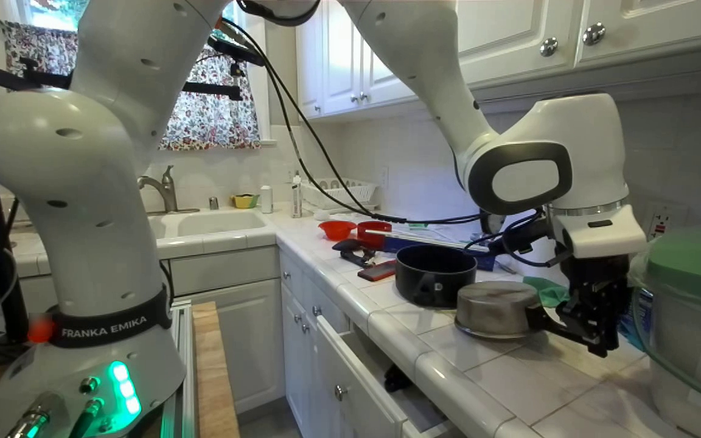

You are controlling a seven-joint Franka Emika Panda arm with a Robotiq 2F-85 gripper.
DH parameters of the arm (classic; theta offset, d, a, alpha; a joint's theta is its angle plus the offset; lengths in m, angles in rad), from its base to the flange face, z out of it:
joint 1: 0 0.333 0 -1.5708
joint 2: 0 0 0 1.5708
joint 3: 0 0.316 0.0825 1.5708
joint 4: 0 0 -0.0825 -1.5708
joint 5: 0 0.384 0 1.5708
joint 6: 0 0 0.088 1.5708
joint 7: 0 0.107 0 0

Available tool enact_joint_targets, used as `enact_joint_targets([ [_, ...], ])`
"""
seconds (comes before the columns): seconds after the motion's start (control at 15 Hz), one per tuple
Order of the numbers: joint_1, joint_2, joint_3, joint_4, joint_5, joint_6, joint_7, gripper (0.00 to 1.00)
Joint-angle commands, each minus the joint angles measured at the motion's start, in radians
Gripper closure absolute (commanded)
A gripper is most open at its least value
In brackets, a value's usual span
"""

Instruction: Place the pan in the pot

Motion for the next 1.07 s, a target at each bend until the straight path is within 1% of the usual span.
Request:
enact_joint_targets([
  [0.0,0.022,-0.005,-0.015,0.005,-0.036,0.001,0.047,0.90],
  [0.47,0.047,-0.004,-0.026,0.033,-0.065,0.007,0.057,0.90],
  [0.67,0.068,-0.025,-0.035,0.032,-0.092,0.028,0.062,0.90],
  [0.8,0.094,-0.036,-0.052,0.034,-0.118,0.056,0.072,0.90],
  [1.0,0.153,-0.049,-0.097,0.030,-0.172,0.106,0.101,0.90],
])
